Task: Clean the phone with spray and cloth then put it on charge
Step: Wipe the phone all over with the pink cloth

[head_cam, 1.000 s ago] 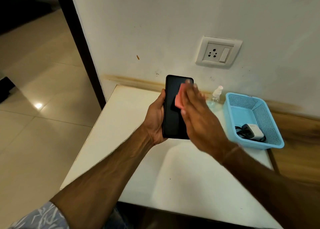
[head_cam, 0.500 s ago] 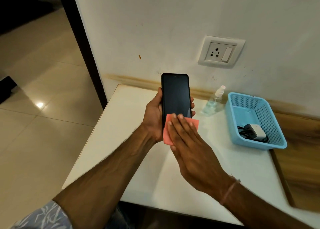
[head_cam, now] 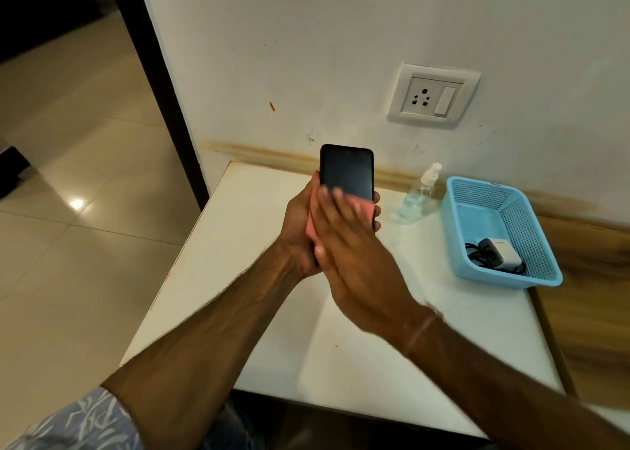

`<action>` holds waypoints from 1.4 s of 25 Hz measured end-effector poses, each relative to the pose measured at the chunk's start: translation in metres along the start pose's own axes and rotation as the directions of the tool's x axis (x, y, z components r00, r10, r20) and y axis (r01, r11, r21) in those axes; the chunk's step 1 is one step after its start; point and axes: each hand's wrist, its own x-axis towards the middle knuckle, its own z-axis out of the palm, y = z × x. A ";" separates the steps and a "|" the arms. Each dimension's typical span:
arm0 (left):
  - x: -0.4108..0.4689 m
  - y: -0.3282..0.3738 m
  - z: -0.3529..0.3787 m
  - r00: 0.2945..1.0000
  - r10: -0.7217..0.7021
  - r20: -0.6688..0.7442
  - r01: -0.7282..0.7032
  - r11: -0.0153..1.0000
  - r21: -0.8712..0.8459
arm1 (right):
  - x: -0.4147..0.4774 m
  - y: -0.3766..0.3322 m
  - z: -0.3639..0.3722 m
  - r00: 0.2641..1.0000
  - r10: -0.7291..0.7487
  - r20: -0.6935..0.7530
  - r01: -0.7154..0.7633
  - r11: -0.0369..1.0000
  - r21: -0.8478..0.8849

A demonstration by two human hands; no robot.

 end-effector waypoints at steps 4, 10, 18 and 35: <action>0.002 -0.001 0.001 1.000 0.014 -0.006 -0.014 0.999 -0.031 | -0.058 0.010 0.001 0.983 -0.136 0.121 0.155 0.975 -0.157; 0.001 -0.002 0.004 0.999 0.013 -0.049 -0.014 1.000 -0.004 | 0.038 0.041 -0.031 0.994 0.107 -0.022 -0.109 0.990 -0.089; -0.005 -0.002 0.003 1.000 -0.003 -0.026 0.003 1.000 -0.026 | 0.006 0.006 -0.005 1.000 0.000 -0.010 -0.001 0.995 -0.100; 0.000 -0.001 0.002 1.000 0.028 -0.013 -0.028 0.999 -0.039 | 0.031 0.004 -0.007 0.999 0.043 -0.033 -0.046 0.995 -0.090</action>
